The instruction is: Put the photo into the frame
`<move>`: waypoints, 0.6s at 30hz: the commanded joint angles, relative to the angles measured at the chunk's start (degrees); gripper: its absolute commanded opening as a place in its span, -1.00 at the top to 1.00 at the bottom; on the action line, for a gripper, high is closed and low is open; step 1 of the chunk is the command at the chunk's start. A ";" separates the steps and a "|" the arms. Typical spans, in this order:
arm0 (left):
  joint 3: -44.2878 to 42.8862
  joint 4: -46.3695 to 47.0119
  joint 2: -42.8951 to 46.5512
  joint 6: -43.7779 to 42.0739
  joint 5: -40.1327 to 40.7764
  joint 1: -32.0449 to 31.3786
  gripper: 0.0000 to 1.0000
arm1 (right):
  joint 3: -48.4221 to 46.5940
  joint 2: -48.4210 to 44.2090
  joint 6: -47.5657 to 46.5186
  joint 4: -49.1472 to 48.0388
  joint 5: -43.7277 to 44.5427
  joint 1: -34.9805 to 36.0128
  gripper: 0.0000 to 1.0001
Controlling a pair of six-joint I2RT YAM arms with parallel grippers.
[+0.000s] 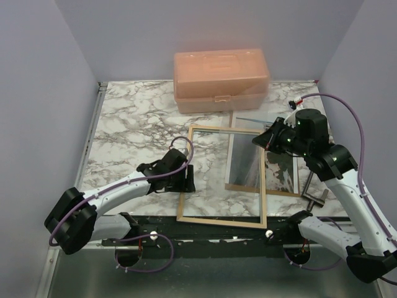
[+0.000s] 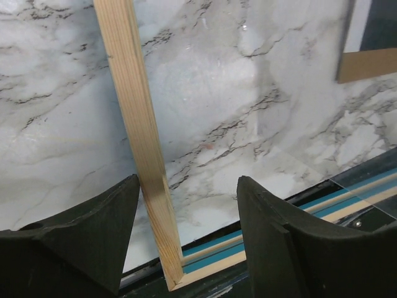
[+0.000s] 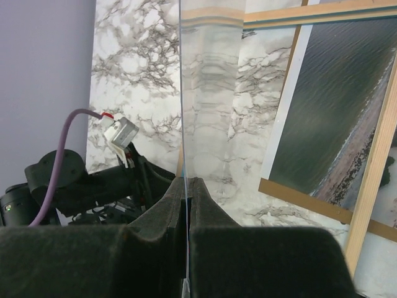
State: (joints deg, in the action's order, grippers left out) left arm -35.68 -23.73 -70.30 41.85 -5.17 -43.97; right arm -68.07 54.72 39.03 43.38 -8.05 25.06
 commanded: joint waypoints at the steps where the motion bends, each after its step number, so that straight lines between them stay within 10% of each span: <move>1: -0.15 4.31 3.40 -0.89 -3.09 0.52 -0.30 | -1.54 -0.08 0.90 -1.56 -2.42 -0.10 0.99; 18: 6.82 3.03 11.94 -5.05 -4.98 11.80 -0.17 | 2.25 0.07 6.15 -8.30 -9.70 -0.08 0.99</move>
State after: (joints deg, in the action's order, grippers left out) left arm -29.10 -19.53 -58.39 39.75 -9.08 -33.04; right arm -67.35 54.76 42.59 40.10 -13.58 25.06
